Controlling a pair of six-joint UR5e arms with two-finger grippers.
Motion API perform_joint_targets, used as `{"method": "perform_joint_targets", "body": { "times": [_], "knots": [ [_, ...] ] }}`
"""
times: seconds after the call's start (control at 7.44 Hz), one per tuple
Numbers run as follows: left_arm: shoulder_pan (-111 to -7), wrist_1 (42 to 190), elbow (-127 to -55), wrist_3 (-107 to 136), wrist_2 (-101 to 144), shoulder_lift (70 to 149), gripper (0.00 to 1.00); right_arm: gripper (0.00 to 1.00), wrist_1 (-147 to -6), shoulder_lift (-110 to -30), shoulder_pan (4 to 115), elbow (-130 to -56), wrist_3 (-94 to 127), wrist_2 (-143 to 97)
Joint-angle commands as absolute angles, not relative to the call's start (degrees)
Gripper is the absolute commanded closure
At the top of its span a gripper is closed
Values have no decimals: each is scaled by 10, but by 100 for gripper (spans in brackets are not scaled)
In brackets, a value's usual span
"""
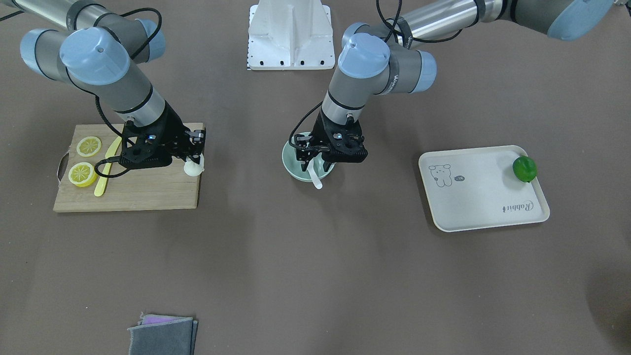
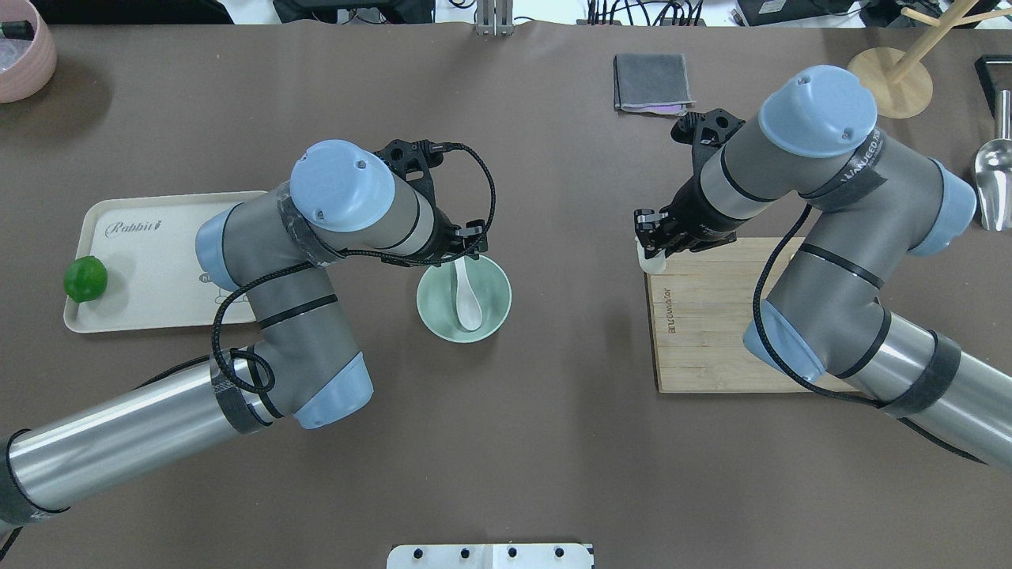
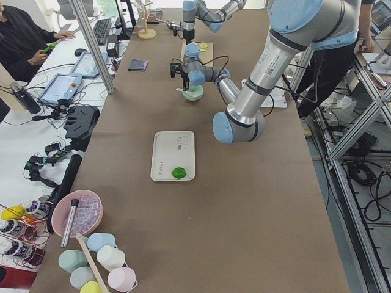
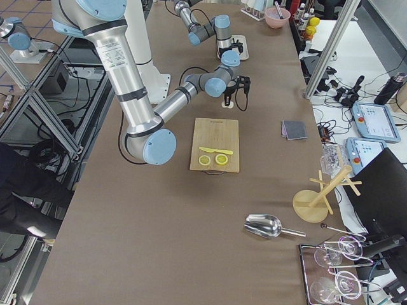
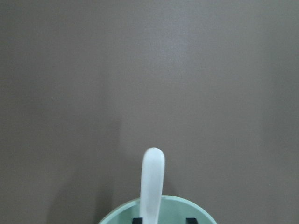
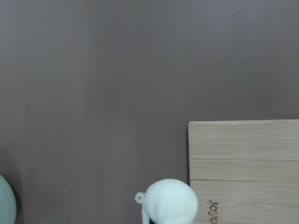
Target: Put spoon and bun in bowl
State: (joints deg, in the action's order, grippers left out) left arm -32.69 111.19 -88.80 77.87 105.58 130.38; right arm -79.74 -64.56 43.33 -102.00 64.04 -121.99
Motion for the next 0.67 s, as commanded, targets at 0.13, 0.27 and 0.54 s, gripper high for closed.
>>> {"method": "perform_joint_targets", "body": {
  "times": [0.13, 0.27, 0.54],
  "knots": [
    [-398, 995, -1024, 578, 1058, 1225, 2, 100, -818, -553, 404, -999, 682, -1210],
    [-439, 958, -1047, 512, 1064, 1196, 2, 100, -817, -515, 379, -973, 684, -1168],
    [-497, 958, -1043, 461, 1072, 1155, 2, 100, -811, -455, 345, -907, 682, -1136]
  ]
}}
